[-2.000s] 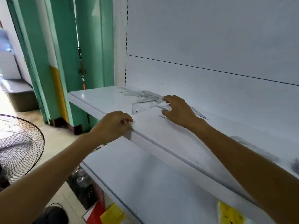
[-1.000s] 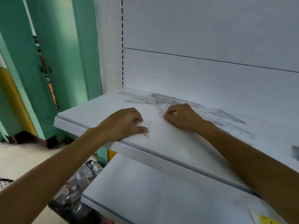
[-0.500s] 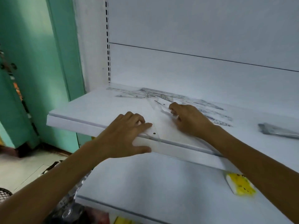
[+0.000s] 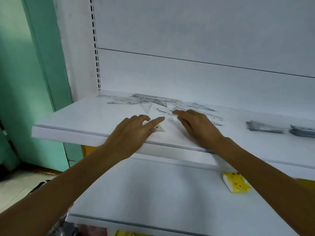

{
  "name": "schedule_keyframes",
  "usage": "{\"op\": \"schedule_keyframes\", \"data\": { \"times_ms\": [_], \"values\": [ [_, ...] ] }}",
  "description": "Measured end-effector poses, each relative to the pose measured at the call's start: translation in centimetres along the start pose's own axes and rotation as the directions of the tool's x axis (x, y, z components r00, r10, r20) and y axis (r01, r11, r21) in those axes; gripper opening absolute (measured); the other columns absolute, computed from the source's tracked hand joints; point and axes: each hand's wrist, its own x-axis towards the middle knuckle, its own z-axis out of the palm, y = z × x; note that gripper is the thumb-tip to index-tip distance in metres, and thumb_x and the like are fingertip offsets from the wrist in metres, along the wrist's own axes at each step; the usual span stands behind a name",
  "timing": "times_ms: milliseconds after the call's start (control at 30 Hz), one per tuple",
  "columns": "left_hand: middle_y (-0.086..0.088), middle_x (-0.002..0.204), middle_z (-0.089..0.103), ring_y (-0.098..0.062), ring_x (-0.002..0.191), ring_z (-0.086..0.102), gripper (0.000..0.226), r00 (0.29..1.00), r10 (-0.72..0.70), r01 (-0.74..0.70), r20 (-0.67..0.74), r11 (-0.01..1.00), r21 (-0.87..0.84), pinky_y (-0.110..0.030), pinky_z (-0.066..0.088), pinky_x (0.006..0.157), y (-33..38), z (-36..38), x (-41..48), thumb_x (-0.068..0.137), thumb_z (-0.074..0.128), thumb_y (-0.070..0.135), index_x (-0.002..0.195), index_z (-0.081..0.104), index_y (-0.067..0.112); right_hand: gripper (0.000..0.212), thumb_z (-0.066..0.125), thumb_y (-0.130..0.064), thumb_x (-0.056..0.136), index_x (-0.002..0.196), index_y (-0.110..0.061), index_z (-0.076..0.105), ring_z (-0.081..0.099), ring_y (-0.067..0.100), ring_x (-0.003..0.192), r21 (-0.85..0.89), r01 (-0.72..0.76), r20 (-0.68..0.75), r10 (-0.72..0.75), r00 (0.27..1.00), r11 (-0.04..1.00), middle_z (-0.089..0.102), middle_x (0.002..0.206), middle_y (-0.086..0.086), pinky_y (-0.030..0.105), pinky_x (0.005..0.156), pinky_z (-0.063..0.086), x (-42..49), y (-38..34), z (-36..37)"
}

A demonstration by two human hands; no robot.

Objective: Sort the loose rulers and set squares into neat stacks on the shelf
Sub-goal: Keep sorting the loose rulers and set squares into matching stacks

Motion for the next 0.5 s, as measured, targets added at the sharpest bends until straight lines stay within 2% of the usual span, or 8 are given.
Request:
{"op": "schedule_keyframes", "data": {
  "times_ms": [100,200,267,367,433,500],
  "values": [
    [-0.006,0.118,0.050,-0.024,0.108,0.044,0.044,0.997,-0.068,0.070,0.018,0.992,-0.101,-0.030,0.034,0.091,0.6,1.6,1.9,0.097,0.031,0.038,0.140,0.031,0.037,0.034,0.040,-0.025,0.098,0.129,-0.019,0.052,0.052,0.030,0.104,0.011,-0.079,0.004,0.079,0.997,0.997,0.062,0.110,0.012,0.029,0.088,0.036,-1.3,1.8,-0.9],
    [0.003,0.105,0.040,-0.016,0.116,0.034,0.056,0.984,-0.117,0.151,0.137,0.949,-0.276,-0.024,0.029,0.091,1.8,2.6,4.3,0.085,0.033,0.044,0.140,0.032,0.038,0.036,0.039,-0.029,0.098,0.130,-0.019,0.051,0.051,0.028,0.106,-0.015,-0.162,0.000,0.162,0.987,0.987,0.061,0.110,0.011,0.025,0.089,0.033,-3.0,4.2,-2.2],
    [0.006,0.102,0.034,-0.013,0.115,0.034,0.063,0.982,-0.088,0.141,0.166,0.930,-0.339,-0.022,0.028,0.089,2.9,3.4,6.0,0.077,0.034,0.045,0.140,0.031,0.038,0.036,0.040,-0.030,0.097,0.129,-0.020,0.053,0.051,0.025,0.106,-0.014,-0.230,-0.020,0.229,0.973,0.973,0.061,0.111,0.009,0.021,0.086,0.032,-4.4,5.9,-3.3],
    [0.006,0.105,0.037,-0.012,0.108,0.039,0.056,0.985,-0.022,0.090,0.173,0.913,-0.397,-0.019,0.027,0.084,4.8,4.6,8.6,0.089,0.048,0.034,0.141,0.030,0.035,0.035,0.049,-0.030,0.094,0.126,-0.018,0.056,0.056,0.021,0.096,0.019,-0.329,-0.067,0.329,0.942,0.944,0.063,0.108,0.008,0.017,0.079,0.031,-6.8,8.7,-4.9],
    [0.004,0.113,0.044,-0.009,0.095,0.045,0.057,0.986,0.013,0.060,0.168,0.903,-0.426,-0.020,0.031,0.083,6.3,5.3,10.0,0.089,0.053,0.035,0.141,0.031,0.033,0.041,0.055,-0.033,0.090,0.127,-0.016,0.054,0.055,0.015,0.088,0.043,-0.406,-0.104,0.408,0.907,0.913,0.061,0.108,0.004,0.020,0.083,0.037,-8.3,10.7,-6.1],
    [0.004,0.119,0.050,-0.008,0.085,0.050,0.061,0.990,0.028,0.038,0.139,0.894,-0.446,-0.022,0.035,0.080,8.1,6.0,11.3,0.086,0.058,0.039,0.141,0.033,0.028,0.049,0.059,-0.036,0.087,0.130,-0.014,0.050,0.053,0.013,0.091,0.045,-0.484,-0.116,0.486,0.866,0.874,0.057,0.109,0.000,0.025,0.089,0.041,-9.5,13.0,-7.3]
  ]
}}
